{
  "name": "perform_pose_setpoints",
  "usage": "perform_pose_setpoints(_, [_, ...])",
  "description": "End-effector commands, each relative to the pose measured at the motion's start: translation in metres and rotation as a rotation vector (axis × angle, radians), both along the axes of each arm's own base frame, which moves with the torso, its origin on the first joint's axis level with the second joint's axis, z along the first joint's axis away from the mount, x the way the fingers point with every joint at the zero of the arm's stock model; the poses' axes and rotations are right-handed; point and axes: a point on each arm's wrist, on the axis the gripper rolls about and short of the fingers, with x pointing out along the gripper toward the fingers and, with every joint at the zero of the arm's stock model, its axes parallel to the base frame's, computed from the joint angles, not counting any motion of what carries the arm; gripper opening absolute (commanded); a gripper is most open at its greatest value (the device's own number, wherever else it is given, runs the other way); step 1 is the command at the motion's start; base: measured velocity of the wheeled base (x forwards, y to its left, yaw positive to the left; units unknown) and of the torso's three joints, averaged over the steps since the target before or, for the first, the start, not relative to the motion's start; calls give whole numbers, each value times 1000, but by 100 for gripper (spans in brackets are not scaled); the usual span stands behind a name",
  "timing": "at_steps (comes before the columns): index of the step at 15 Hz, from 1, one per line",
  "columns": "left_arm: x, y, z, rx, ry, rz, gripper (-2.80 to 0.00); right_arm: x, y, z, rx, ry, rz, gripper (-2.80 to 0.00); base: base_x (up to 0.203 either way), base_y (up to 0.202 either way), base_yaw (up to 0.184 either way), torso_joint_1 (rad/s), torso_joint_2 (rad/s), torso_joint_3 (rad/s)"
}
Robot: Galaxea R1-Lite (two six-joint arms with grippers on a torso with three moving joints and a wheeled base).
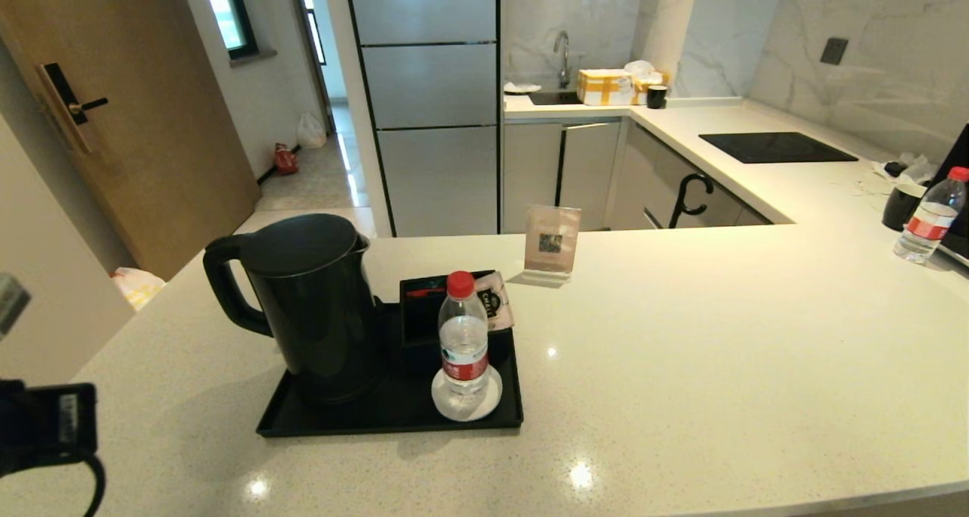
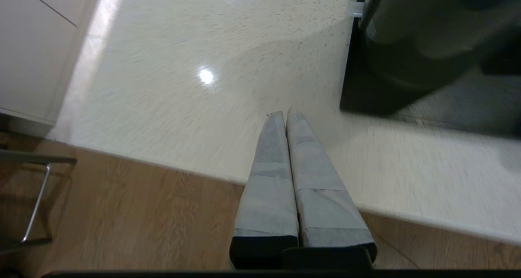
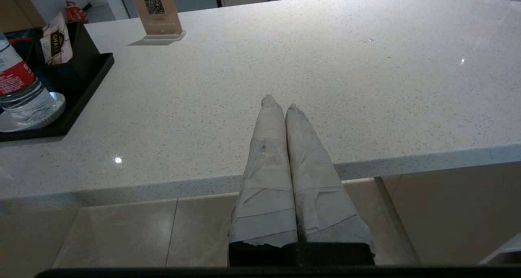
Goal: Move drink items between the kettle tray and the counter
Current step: Pick up the kettle
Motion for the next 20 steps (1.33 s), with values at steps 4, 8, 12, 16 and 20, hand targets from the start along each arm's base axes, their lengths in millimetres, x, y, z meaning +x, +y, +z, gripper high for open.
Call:
perform_pose_setpoints(4, [100,0,-54,4,35,-21,-280,0,0,0,0,2,0,-280,0,0,0,0,0,0])
perform_pose_setpoints(8, [124,-3,-48,33,-22,-56,0,0,0,0,0,3,0,-280,0,0,0,0,0,0])
perform_pose_setpoints(12, [133,-8,-41,31,-52,-78,0,0,0,0,0,2,0,-280,0,0,0,0,0,0])
perform_pose_setpoints(16, [141,-8,-46,40,-62,-66,0,0,0,0,0,3,0,-280,0,0,0,0,0,0])
perform_pose_setpoints(20, [153,-7,-54,87,-114,-25,0,0,0,0,0,3,0,-280,0,0,0,0,0,0])
